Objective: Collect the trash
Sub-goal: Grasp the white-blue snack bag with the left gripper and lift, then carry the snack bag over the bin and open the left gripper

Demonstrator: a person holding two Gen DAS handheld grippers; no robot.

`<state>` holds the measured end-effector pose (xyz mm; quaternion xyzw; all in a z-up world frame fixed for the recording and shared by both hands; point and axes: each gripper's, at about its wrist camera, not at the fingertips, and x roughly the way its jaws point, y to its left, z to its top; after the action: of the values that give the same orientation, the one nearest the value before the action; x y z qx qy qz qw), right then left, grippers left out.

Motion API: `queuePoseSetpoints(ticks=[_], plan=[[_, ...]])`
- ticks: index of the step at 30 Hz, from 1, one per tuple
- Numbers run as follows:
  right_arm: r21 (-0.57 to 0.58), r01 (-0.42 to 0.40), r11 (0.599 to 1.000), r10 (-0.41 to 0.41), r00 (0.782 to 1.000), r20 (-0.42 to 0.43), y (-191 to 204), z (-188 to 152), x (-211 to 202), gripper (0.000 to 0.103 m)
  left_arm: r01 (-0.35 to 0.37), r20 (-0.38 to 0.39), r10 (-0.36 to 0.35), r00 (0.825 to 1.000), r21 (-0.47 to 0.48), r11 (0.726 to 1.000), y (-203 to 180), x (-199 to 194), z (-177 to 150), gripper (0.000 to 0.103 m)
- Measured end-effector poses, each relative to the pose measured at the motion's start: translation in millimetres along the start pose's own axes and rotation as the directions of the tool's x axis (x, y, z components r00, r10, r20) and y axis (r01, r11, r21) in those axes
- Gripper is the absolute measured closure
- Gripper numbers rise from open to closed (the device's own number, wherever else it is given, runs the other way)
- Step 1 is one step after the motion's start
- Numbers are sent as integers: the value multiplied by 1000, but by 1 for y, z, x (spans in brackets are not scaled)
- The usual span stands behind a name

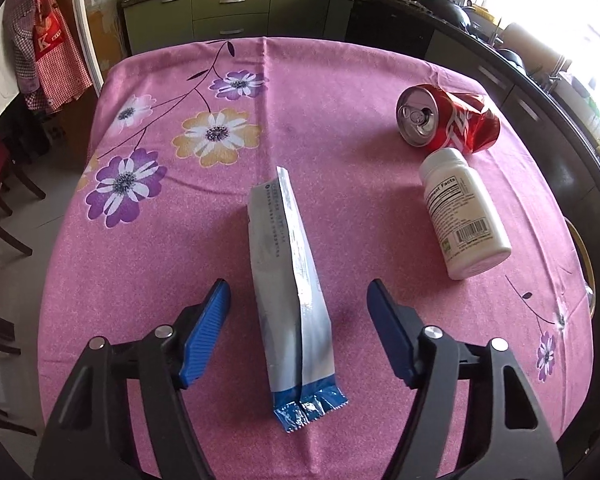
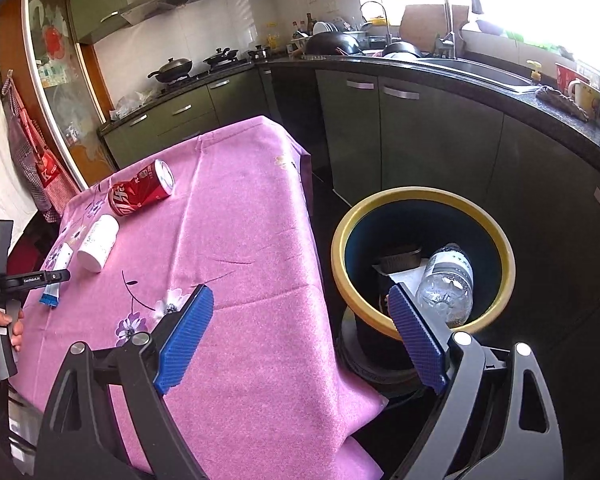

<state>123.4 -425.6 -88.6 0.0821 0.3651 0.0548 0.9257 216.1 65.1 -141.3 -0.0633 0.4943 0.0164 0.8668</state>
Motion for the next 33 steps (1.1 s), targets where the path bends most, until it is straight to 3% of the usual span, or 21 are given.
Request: queuePoseSetpoints(ticks=[5,11,23,29,33], plan=[[4,-8,1000,8,1000,-7,-1,-1,1,15,-23,-1,23,1000,27,999,-3,-1,1,59],[9,-17,1000,17,1000,-12,-3,-1,3,15,-27,-1,27,1000,55,998,-7,-5,-4,74],[11,-30,999,30,1000,-5,-2,-5,-2,15,-9,118,-7,993,137,991,-33,-64,-24,75],[25,-26,999,25,999,35,-9,-5,-19,15,74,158,-115,981,242,968,-74,-107,-37,75],[48,8,999,-12,997,74,-25,-4,-35,15,163,147,-226,963,350,922,-123,-124,-37,75]])
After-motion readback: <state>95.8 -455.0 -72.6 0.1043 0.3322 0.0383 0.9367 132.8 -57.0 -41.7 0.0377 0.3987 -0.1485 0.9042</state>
